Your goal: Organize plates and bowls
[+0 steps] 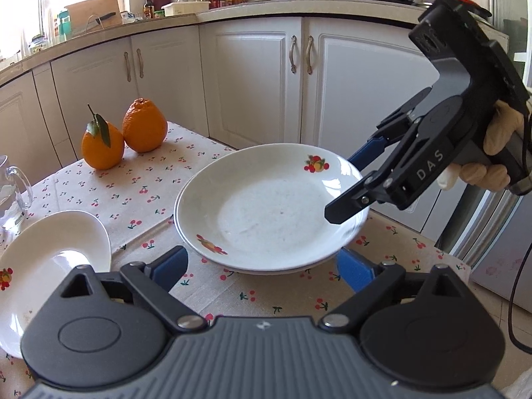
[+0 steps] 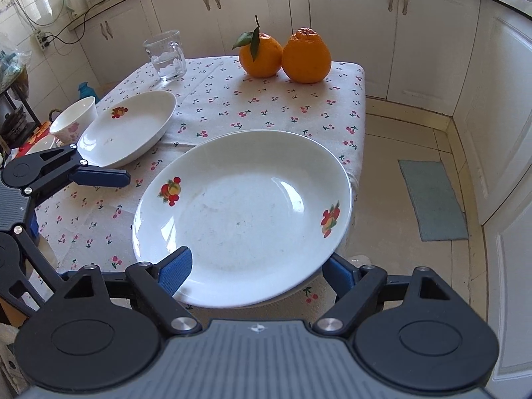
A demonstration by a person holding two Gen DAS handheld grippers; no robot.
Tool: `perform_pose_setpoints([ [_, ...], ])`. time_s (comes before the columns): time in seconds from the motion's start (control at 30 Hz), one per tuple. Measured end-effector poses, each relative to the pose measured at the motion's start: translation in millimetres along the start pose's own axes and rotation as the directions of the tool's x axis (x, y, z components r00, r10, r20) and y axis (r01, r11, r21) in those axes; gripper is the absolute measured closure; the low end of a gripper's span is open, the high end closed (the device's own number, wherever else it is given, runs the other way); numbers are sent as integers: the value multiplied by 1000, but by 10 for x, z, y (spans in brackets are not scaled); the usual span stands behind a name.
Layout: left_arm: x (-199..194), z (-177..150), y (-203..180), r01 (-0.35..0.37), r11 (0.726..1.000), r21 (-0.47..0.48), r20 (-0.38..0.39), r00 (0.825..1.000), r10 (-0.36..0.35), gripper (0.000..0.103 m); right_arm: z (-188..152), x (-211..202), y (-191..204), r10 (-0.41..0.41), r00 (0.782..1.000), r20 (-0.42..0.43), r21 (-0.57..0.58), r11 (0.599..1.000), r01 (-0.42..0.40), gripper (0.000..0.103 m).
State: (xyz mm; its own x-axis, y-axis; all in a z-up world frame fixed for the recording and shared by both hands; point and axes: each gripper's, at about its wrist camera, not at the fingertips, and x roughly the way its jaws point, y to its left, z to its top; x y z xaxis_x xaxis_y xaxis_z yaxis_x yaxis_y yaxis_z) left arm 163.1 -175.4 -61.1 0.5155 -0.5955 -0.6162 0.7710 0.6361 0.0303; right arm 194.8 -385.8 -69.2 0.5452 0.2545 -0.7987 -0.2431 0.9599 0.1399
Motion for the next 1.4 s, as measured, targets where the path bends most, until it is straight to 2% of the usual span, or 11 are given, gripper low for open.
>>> perform_pose_setpoints([
  [0.07,-62,-18,7,-9,1000,-9,8,1000,9,7,-23,3,18,-21,1000,-8,3,1000,21,14],
  [0.2,-197,-81,30,-33,999,-27,21,999,33,6,-69,-71,82,-27,999,21,-13,1000,27,3],
  [0.37,-383,-197,83,-78,994,-81,31,996,81,6,-91,-221,270,-37,997,69,-24,999,39,0],
  [0.5,-529,-327,117,-150,981,-124,26,988,154,5,-168,-292,536,-50,993,104,-45,997,55,0],
  [0.67,-662,-515,198,-249,953,-173,-2,968,252,5,-265,-299,909,-50,988,146,-74,995,62,0],
  [0.8,-728,-677,281,-336,921,-195,-41,942,335,5,-314,-268,1192,-26,985,169,-109,993,45,0],
  [1.13,-717,-870,489,-452,853,-260,-101,892,441,4,-292,-131,1550,25,983,184,-164,986,5,0],
  [1.33,-518,-866,670,-469,822,-322,-129,882,453,4,-163,-39,1561,31,985,168,-188,982,1,0],
  [1.4,-447,-860,728,-464,818,-339,-141,885,444,4,-111,-5,1552,38,986,162,-199,980,-5,0],
])
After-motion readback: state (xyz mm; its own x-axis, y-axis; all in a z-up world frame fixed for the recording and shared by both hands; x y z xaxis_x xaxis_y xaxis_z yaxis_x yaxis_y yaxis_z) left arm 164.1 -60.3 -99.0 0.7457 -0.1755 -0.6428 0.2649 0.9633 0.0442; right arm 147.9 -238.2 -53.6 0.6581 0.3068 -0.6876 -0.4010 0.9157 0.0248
